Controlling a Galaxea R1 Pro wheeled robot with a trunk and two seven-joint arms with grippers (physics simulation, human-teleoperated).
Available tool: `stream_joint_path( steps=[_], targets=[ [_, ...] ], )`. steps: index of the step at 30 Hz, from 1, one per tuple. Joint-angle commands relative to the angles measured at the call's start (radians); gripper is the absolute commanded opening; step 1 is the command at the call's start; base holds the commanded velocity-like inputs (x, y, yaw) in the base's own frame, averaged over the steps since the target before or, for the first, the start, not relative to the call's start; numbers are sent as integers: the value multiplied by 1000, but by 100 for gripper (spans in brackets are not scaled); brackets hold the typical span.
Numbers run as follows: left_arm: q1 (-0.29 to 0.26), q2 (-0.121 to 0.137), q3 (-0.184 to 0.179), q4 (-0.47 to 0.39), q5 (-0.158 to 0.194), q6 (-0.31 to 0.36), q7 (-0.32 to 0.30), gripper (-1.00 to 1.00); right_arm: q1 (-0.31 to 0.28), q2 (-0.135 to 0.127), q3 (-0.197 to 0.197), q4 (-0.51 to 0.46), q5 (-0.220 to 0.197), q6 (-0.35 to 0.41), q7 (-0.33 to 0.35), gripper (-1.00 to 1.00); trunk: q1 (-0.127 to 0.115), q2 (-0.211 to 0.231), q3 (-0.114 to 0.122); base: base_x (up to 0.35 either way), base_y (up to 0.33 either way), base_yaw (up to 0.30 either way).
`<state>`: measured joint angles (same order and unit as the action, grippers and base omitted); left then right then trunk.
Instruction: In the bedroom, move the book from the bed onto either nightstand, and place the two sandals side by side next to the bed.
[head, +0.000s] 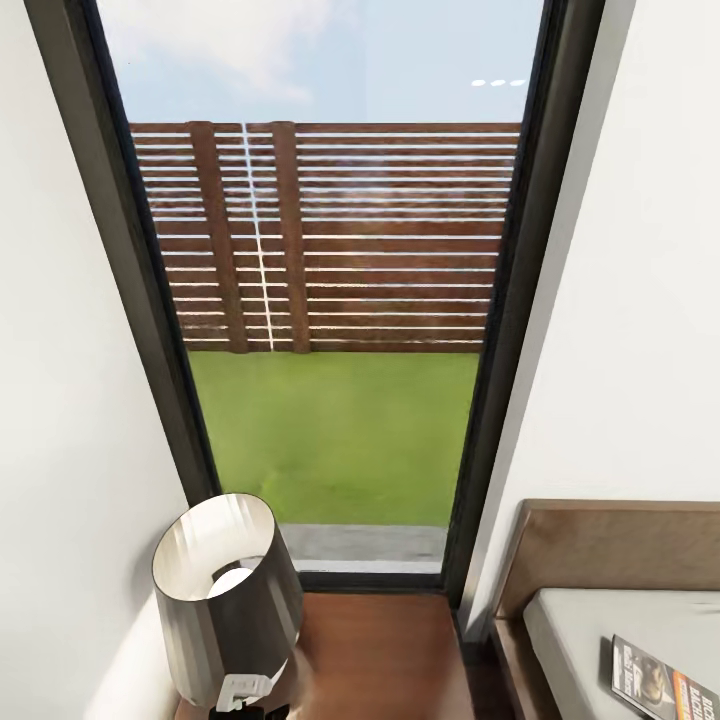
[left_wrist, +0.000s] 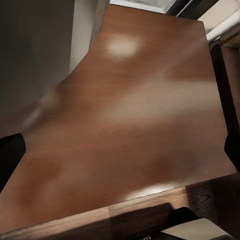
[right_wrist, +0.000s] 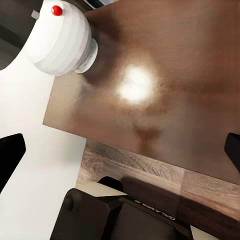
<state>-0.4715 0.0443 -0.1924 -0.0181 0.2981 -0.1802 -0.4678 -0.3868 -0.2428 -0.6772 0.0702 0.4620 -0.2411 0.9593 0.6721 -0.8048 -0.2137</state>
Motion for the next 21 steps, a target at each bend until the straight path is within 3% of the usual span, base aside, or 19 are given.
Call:
stream_joint_path(
  steps=[1,13,15,16,18,19,21],
  targets=[
    [-1,0,-9,1,9,-4,-3,100,-1,-1,-8,3,9,-6,0,100,0,-1,-1,0,0,0],
    [-1,0,-9,1,9,-4,-4,100,-1,-5,-11,1,7,-9,-1,100,0,-1,-1,0,0,0],
    [-1,0,-9,1,9,-4,-4,100,-1,-64,-13,1,-3,-22,-1,100,0,-1,-1,0,0,0],
    [-1,0,-9,1,9,-4,-4,100,-1,-141,-15,1,-46,-26,-2,100,0,-1,-1,0,0,0],
    [-1,0,-9,1,8,-4,-5,100,-1,-213,-16,0,-126,-27,-2,100,0,-1,-1,0,0,0],
    [-1,0,-9,1,8,-4,-5,100,-1,-246,-16,0,-172,-27,-3,100,0,-1,-1,0,0,0],
    [-1,0,-9,1,7,-4,-5,100,-1,-277,-16,-1,-215,-27,-3,100,0,-1,-1,0,0,0]
  ],
)
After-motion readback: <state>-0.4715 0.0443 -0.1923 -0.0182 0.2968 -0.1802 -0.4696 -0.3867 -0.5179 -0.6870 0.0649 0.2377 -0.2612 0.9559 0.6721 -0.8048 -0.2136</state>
